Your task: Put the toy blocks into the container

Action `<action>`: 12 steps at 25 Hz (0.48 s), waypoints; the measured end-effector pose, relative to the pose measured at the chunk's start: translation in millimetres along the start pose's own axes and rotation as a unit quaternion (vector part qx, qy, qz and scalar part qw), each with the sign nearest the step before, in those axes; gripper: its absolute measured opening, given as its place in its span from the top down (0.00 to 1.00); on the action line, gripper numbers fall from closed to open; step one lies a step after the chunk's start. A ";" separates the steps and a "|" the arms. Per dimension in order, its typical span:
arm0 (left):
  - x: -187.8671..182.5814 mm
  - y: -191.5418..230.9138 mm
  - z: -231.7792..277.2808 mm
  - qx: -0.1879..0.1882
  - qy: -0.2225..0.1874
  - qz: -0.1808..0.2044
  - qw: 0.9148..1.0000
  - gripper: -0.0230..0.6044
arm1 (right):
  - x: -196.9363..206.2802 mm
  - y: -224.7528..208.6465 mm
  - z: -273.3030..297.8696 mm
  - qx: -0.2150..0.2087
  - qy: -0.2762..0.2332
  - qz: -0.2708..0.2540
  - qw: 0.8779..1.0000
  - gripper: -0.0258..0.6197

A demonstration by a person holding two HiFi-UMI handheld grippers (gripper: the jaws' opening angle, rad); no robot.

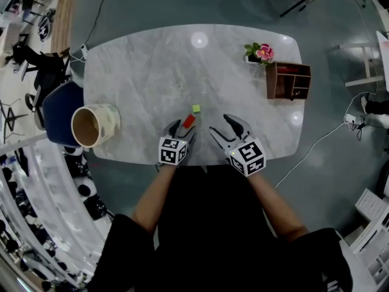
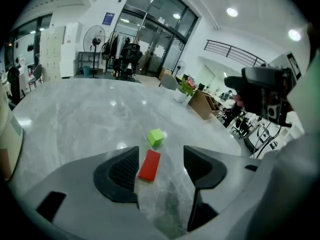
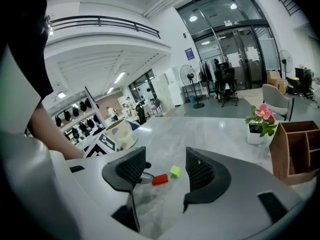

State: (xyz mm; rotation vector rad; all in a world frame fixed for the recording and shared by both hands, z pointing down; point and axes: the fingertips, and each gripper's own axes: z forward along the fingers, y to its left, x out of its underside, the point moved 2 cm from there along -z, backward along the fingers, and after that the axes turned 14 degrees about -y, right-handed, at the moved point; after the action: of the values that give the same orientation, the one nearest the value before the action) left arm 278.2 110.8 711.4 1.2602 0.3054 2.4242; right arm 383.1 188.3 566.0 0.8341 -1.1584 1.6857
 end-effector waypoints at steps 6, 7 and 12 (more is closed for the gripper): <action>22.1 5.1 24.2 -0.016 0.036 0.012 0.999 0.56 | 23.2 -9.6 5.5 -0.023 0.022 0.010 0.999 0.62; 26.4 6.0 27.6 -0.018 0.043 0.013 0.999 0.56 | 26.4 -10.8 6.4 -0.026 0.025 0.012 0.999 0.62; 39.6 12.1 39.8 -0.027 0.076 0.037 0.996 0.56 | 36.0 -18.9 10.8 -0.035 0.034 0.019 0.999 0.62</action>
State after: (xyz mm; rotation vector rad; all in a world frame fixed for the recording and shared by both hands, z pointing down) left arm 287.4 117.7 767.7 1.0855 0.2374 2.5791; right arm 387.8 191.7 607.7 0.7104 -1.1859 1.6811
